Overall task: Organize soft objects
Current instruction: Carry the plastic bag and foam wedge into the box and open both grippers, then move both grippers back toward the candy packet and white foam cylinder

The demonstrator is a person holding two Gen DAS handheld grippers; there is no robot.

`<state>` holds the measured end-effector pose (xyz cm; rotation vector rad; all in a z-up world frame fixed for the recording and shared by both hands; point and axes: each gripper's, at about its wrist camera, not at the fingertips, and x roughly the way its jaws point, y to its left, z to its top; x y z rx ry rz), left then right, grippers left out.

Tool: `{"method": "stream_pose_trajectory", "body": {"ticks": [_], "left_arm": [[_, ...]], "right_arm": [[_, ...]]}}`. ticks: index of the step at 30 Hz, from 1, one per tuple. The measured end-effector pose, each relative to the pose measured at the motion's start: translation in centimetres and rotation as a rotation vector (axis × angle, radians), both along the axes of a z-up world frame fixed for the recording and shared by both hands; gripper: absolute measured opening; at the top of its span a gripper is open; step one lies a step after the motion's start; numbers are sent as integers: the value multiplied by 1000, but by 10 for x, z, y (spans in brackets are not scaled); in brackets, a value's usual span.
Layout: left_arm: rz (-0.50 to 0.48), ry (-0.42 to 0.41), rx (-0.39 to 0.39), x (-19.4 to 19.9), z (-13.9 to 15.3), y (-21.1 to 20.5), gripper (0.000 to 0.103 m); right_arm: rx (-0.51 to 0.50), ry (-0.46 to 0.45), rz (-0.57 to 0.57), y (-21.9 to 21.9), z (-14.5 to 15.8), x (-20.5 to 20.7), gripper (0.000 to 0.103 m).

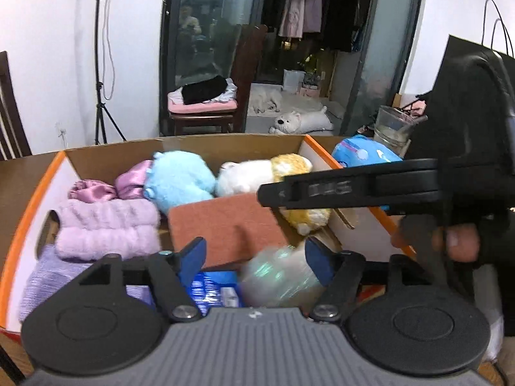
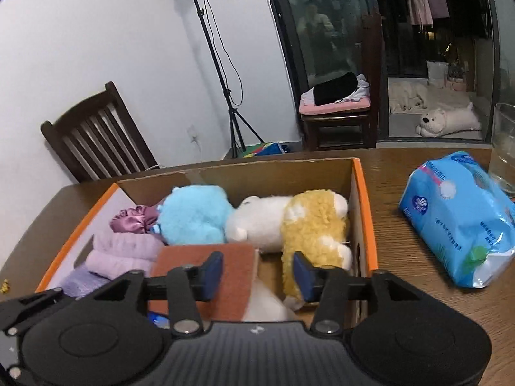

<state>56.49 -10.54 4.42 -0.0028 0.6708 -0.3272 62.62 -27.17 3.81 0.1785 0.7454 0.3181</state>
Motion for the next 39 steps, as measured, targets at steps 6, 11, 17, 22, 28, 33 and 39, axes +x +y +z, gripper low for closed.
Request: {"method": "stream_pose_trajectory", "body": {"ticks": [6,11,17,22,28,33,39], "left_arm": [[66,-55,15,-14,31,26,73],[116,-135,45,-60,67,55,81],[144,-220,126,-150,80,83,82],[180,-308,138,-243,69,90,86],[228,-278,41,-333,25,99,92],[240,-198,43,-345,9,100,92],[222,-201,36,-339,4,96,93]], "right_arm": [[16,-42,1,-11,24,-15,57],[-34,-110,17,-28,65,-62,66],[-104,-200,46,-56,96,-152,71],[-124,-274,83,-66,91,-244,80],[-115,-343,112,-60,54,-357,85],[-110,-305,148,-55,27,-396,85],[-93,-299,120,-52,24,-398,85]]}}
